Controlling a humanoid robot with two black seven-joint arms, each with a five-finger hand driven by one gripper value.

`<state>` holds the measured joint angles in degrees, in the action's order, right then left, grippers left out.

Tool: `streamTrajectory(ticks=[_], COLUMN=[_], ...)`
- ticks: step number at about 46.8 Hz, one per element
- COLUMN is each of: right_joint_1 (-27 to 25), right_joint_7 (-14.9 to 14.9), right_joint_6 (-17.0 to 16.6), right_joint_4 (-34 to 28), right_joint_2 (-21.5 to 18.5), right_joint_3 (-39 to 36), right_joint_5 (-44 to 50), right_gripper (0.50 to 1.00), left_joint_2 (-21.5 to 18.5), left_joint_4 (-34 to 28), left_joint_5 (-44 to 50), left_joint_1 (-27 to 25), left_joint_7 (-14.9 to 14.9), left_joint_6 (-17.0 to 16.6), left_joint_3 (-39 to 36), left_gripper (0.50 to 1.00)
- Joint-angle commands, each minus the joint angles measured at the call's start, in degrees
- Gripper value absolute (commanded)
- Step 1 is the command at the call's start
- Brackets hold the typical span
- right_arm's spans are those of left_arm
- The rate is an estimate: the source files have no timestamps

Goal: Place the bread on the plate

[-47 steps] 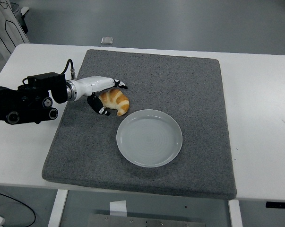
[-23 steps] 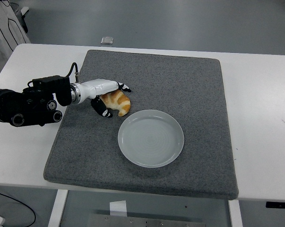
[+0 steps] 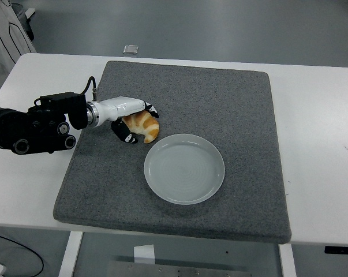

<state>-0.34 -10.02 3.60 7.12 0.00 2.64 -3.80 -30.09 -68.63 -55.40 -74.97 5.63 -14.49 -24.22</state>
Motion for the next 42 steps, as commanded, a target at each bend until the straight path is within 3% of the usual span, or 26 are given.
streamTrajectory(ticks=[1, 9, 19, 22, 42], right_joint_1=[0.0, 0.0, 0.0, 0.0, 0.1], right_joint_7=[0.0, 0.0, 0.0, -0.1, 0.0], right_joint_6=[0.0, 0.0, 0.0, 0.0, 0.0], right_joint_4=[0.0, 0.0, 0.0, 0.0, 0.0], right_joint_2=[0.0, 0.0, 0.0, 0.0, 0.0], right_joint_3=[0.0, 0.0, 0.0, 0.0, 0.0], right_joint_5=[0.0, 0.0, 0.0, 0.0, 0.0], right_gripper=[0.932, 0.932, 0.932, 0.932, 0.932], left_joint_2=[-0.1, -0.4, -0.6, -0.6, -2.3], left_joint_4=[0.0, -0.1, -0.1, 0.1, -0.2], left_joint_5=[-0.8, -1.8, -3.4, -3.7, -4.2], left_joint_1=[-0.2, -0.3, -0.3, -0.3, -2.1], left_joint_7=[0.0, 0.1, 0.3, 0.7, 1.3], left_joint_6=[0.0, -0.1, 0.0, 0.0, -0.1], left_joint_3=[0.1, 0.1, 0.0, 0.0, 0.1], left_gripper=[0.861, 0.810, 0.624, 0.591, 0.500])
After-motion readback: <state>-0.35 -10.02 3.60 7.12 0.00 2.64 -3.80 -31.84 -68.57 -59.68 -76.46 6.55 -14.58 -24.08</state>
